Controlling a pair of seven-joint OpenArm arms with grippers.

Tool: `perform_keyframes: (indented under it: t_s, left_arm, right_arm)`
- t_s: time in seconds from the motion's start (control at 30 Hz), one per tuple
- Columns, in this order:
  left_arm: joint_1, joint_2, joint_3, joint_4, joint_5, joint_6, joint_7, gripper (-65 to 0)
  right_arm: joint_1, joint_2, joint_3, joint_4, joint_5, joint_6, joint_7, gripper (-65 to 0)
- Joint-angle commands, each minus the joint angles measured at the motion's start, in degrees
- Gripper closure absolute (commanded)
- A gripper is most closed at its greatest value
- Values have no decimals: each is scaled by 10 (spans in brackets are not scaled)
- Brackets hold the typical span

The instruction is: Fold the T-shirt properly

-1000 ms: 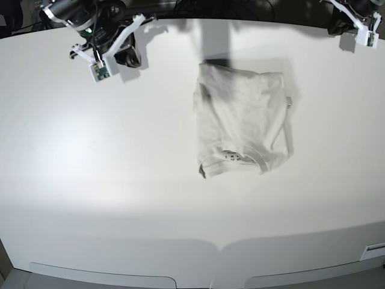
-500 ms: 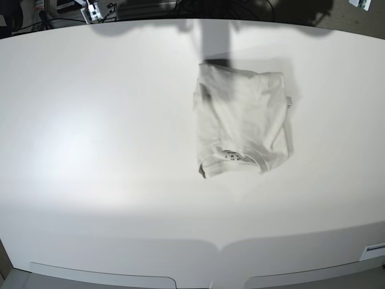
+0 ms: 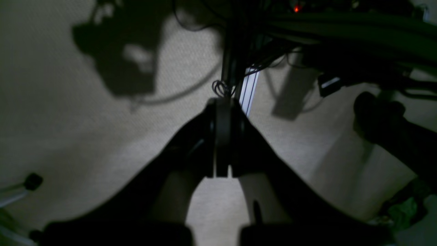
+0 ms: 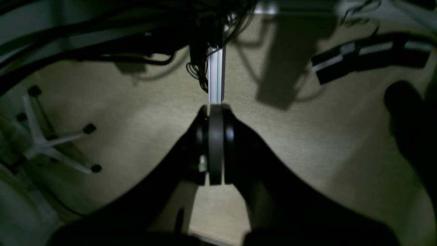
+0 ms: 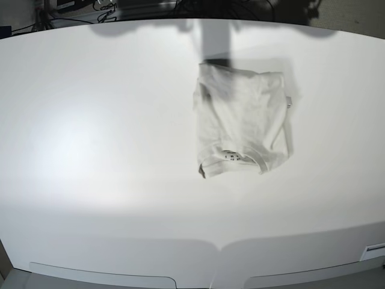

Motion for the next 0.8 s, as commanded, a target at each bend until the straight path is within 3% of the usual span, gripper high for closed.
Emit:
perform_keyframes:
  t_s: [0.0,0.2,0.4,0.53,0.63,0.77]
  left_arm:
    - [0,-7,-3,-20,5,-3,-9,0]
    - [-59,-5,-3,-146,39,-2,-124,0]
    - [-131,16,-3,-227,100,5,-165,0]
    - [-186,47,-3,-272,149,71,-186,0]
    - [-224,73,-3,-314,201,98,-216,0]
    - [-262,94,-3,-363,232,169,-261,0]
  right_arm:
    - [7,11,2,-21,-1,2,3,0]
    - [92,53,2,-198,0,2,42,0]
    - [173,85,2,-360,-1,2,135,0]
    - [233,90,2,-462,-48,2,212,0]
    - [281,90,-4,-536,-104,0,262,0]
    - [329,90,-24,-616,-116,-34,316,0]
